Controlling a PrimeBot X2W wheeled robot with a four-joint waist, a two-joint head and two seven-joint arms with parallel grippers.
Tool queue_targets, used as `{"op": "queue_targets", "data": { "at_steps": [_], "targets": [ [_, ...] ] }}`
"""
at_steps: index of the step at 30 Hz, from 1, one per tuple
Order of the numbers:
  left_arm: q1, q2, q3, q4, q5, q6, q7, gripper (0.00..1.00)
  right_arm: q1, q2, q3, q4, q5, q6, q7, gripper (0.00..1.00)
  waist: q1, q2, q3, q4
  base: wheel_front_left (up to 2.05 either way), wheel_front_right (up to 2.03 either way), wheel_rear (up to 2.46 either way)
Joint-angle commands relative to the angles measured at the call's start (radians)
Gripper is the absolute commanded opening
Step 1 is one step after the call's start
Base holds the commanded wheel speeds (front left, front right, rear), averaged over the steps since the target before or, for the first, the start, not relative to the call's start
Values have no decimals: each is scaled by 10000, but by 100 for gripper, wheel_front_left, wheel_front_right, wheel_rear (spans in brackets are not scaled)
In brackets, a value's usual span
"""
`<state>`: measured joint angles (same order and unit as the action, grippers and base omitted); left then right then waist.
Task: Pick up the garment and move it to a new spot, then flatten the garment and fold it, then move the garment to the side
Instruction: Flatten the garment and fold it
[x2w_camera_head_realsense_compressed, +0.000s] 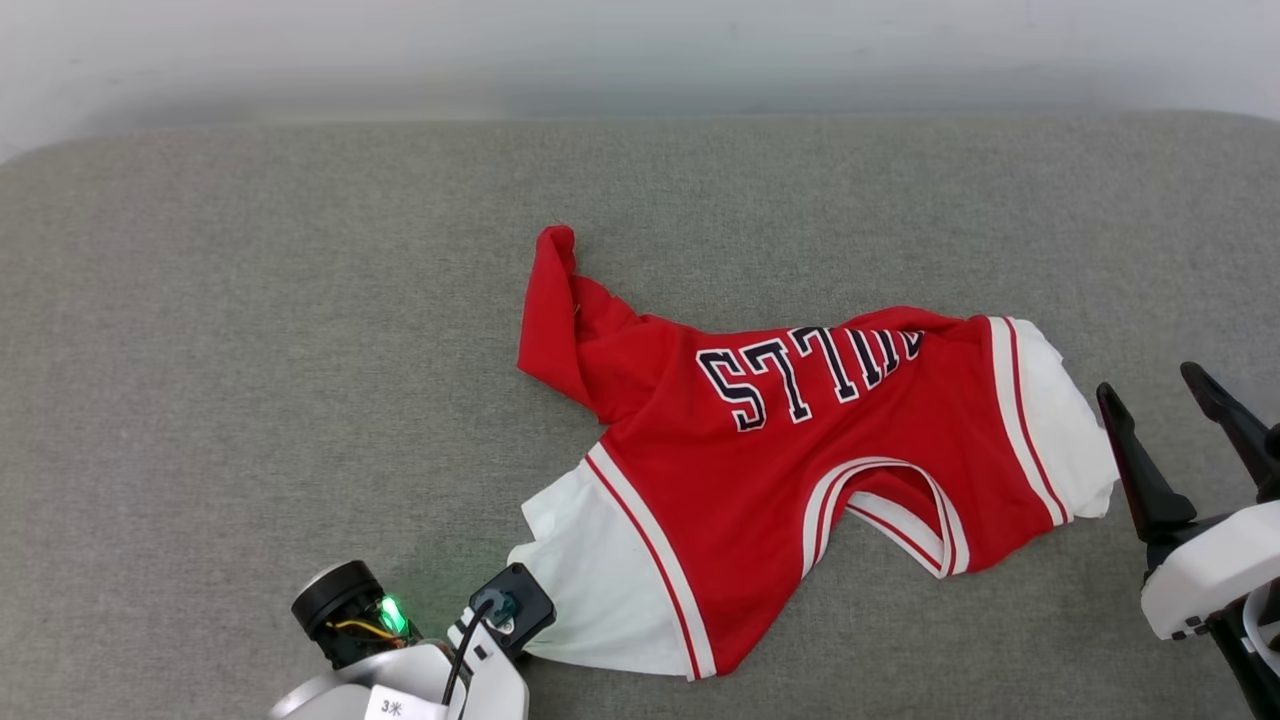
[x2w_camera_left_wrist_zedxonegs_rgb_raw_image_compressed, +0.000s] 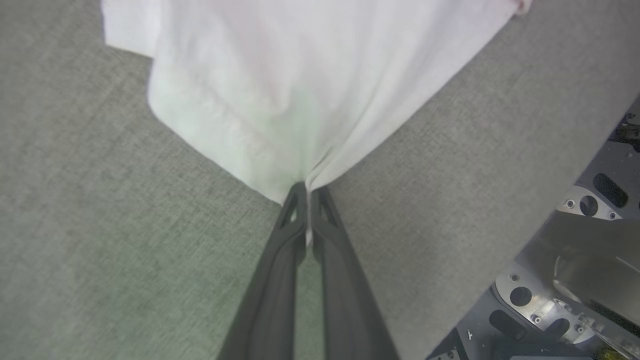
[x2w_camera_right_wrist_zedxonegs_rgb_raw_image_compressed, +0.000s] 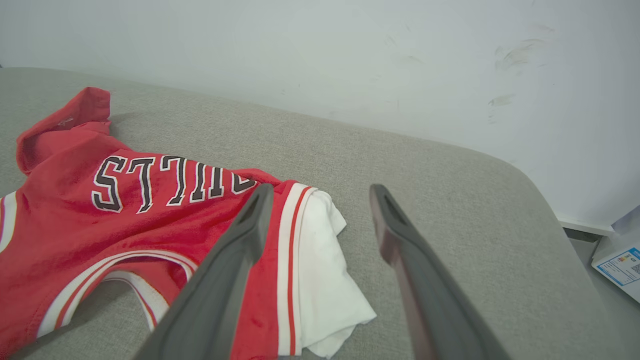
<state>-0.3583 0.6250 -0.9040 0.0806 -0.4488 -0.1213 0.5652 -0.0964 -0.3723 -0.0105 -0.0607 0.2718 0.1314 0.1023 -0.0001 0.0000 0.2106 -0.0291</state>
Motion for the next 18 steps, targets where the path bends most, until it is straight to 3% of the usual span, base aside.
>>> {"op": "queue_targets", "data": {
  "at_steps": [1, 11, 12, 13, 14, 18],
  "targets": [
    [363, 81, -66, 347, 41, 174, -129, 0, 76, 49, -56, -30, -31, -16, -4, 100, 1, 0, -159, 97, 0, 0, 0],
    [875, 613, 1557, -645, -420, 1802, -1812, 0, 582, -381, -590, -22, 266, -16, 506, 100, 1, 0, -791, 468, 0, 0, 0],
    [875, 613, 1557, -645, -420, 1802, -1812, 0, 582, -381, -590, -22, 266, -16, 506, 100, 1, 0, -791, 468, 0, 0, 0],
    [1084, 818, 1920, -856, -588, 2131, -2078, 0, 694, -562, -582, -95, 349, -16, 765, 100, 1, 0, -873, 513, 0, 0, 0],
    [1084, 818, 1920, -856, -588, 2131, -2078, 0, 694, -562, -582, -95, 349, -16, 765, 100, 1, 0, -873, 513, 0, 0, 0],
    [1558, 1252, 2824, -1271, -977, 2922, -2671, 0, 774, -1193, -467, -259, 702, -16, 1446, 100, 1, 0, -1010, 580, 0, 0, 0]
  ]
}}
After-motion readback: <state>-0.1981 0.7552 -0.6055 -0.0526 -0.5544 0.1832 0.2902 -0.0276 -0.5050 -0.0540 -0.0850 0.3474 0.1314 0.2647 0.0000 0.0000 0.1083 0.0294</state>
